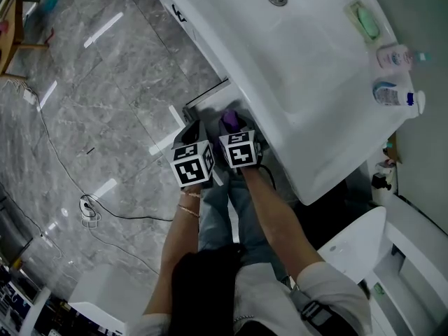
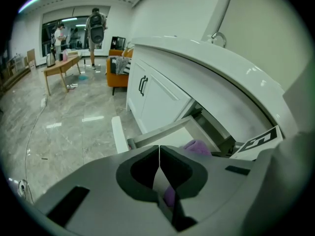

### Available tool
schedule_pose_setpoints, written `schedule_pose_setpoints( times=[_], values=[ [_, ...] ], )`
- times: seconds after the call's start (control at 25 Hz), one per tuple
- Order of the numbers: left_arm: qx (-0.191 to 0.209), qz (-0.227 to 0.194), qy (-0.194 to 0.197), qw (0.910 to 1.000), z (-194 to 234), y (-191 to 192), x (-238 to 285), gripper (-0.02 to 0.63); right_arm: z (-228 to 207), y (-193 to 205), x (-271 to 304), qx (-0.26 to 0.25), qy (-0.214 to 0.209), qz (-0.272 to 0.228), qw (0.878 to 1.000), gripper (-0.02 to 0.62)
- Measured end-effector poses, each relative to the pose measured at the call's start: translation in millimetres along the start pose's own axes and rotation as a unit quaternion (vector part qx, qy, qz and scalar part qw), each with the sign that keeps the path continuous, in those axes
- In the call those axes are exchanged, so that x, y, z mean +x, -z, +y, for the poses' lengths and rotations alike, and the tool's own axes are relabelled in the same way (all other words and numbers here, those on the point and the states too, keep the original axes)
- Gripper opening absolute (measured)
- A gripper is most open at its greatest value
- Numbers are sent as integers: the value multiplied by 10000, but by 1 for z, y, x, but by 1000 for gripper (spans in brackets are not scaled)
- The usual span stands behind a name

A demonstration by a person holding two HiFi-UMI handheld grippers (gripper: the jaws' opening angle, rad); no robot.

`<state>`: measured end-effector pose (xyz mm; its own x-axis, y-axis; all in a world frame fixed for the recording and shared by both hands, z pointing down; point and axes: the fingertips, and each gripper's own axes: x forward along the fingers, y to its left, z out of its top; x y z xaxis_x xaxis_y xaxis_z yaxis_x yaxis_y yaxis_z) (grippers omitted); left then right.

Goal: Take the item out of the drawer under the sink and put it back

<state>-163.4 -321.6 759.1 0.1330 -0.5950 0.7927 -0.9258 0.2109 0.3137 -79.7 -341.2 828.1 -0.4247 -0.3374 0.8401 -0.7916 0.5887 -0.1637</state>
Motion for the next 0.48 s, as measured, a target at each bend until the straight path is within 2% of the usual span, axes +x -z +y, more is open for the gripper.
schedule_pose_setpoints(
  times=[0.2,0.36,0.48],
  values=[
    [-68,3,40,10000,4,0,0,11,3,-1,1,58,-27,-64,10000,284],
    [-52,121,49,9999,4,10,-2,11,6,0,-5,246,-105,-47,9996,323],
    [-100,90,67,9999,6,8,-4,11,1,-12,-16,333,-9,-342,9989,325]
  ],
)
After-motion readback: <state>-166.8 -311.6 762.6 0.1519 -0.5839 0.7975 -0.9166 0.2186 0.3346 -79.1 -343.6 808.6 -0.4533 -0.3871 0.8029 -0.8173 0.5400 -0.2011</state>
